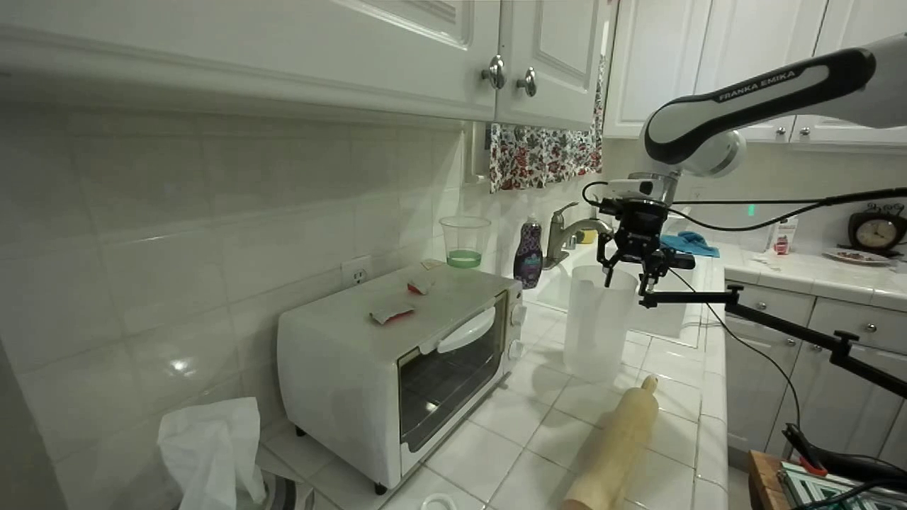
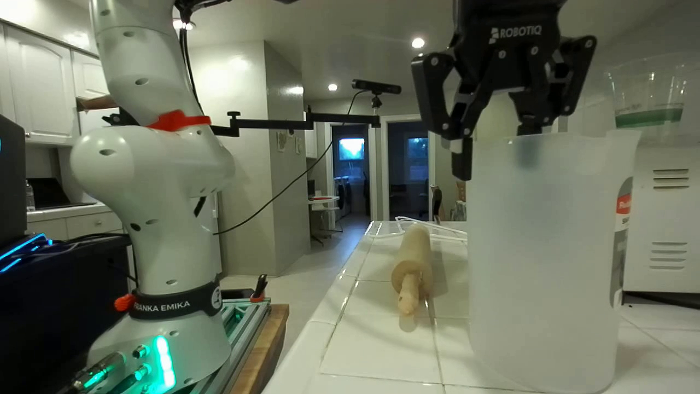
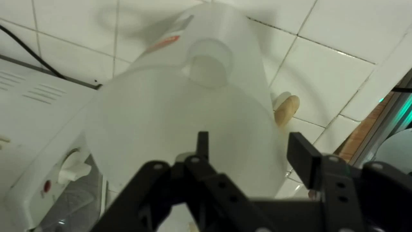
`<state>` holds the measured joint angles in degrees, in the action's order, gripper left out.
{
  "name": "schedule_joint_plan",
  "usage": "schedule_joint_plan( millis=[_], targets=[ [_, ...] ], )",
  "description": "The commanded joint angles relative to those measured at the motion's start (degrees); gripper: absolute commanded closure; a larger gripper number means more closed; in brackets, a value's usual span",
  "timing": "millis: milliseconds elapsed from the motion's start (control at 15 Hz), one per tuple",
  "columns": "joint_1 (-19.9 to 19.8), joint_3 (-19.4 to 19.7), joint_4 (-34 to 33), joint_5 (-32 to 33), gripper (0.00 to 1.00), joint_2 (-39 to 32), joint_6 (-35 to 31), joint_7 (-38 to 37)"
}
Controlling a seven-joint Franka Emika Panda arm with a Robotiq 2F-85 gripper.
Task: Move the jug to the left
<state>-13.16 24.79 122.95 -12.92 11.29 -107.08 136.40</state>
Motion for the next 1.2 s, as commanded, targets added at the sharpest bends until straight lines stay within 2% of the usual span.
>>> schedule_joint_plan(
  millis=[0,267,400,733,800,1133],
  targets=[
    [-1.5,-3.4,1.8,2.6,0.03,4.5,-6.1,-9.7],
    [-1.6,-6.9,4.0,8.6,0.00,8.8,-14.7,-23.0],
    [-1.7,-8.9,4.4,12.3,0.00,10.1,-16.1,-32.5],
    [-8.5,-21.4,2.7,18.7,0.00,11.4,-10.3,-54.8],
    [-9.2,-23.6,2.7,18.2,0.00,11.8,-9.5,-59.2],
    [-9.6,-31.3,0.7,18.7,0.00,12.1,-2.3,-80.7]
  ],
)
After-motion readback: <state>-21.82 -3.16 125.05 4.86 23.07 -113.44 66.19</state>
